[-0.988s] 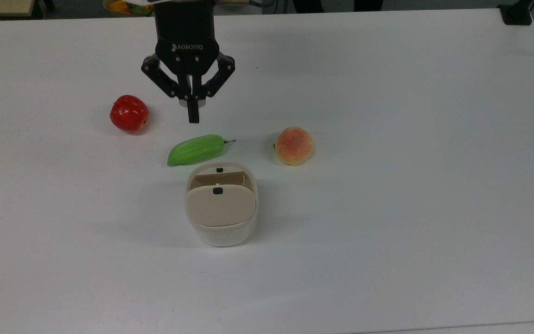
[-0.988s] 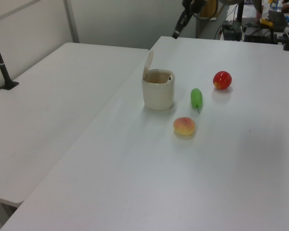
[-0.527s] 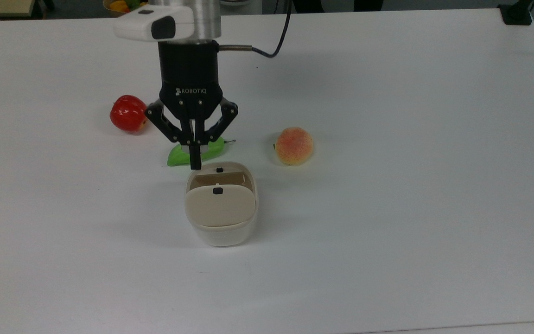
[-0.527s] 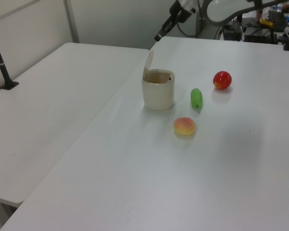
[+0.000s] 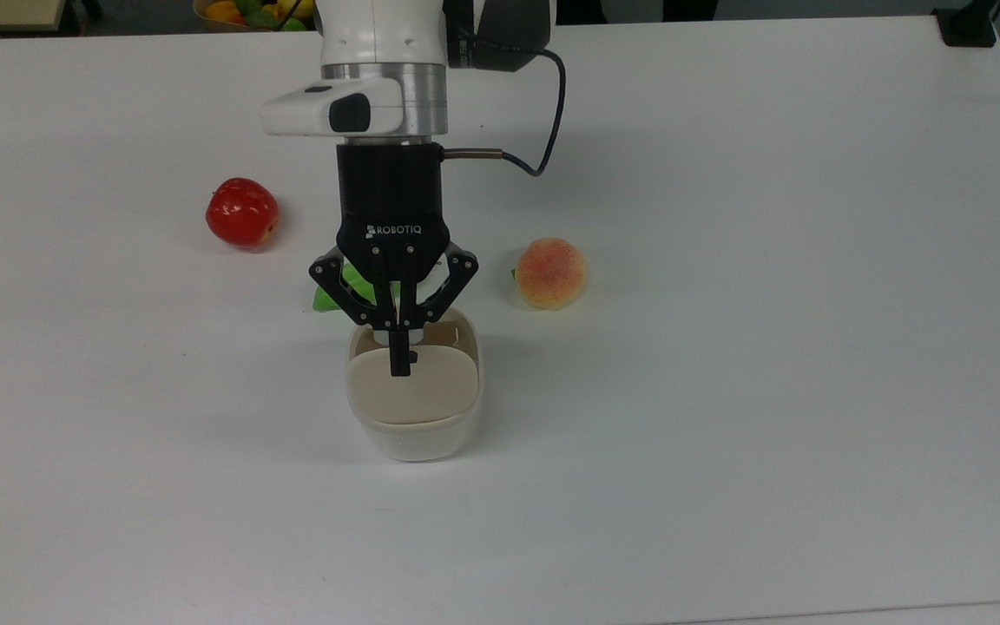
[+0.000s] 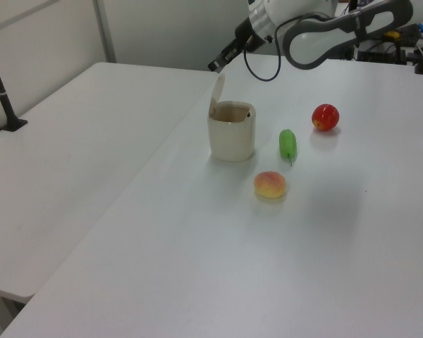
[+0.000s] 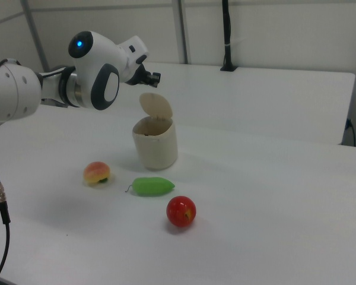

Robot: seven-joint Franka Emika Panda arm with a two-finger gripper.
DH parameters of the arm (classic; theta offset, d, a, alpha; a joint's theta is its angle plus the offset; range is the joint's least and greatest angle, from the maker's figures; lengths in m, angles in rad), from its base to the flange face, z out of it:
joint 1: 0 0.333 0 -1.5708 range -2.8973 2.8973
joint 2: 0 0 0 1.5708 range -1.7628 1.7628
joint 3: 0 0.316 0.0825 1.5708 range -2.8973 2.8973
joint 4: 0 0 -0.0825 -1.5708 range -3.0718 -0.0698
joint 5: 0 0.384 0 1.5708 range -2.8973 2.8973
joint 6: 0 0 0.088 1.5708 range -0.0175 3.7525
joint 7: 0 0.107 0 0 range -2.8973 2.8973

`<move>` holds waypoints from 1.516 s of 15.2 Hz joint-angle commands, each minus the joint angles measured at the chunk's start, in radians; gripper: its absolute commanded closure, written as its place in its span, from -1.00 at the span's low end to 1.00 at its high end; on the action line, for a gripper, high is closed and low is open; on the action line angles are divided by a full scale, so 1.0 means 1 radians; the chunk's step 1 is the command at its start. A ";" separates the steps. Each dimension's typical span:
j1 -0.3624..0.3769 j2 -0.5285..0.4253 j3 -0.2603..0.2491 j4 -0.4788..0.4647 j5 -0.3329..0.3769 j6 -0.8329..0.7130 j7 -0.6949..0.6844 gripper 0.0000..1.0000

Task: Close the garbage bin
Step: 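Push the raised lid down with the gripper fingertips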

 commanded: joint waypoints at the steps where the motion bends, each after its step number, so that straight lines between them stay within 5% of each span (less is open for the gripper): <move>1: 0.012 0.002 -0.009 0.015 0.020 0.008 0.007 1.00; 23: 0.009 -0.053 -0.016 0.009 0.000 -0.518 -0.001 1.00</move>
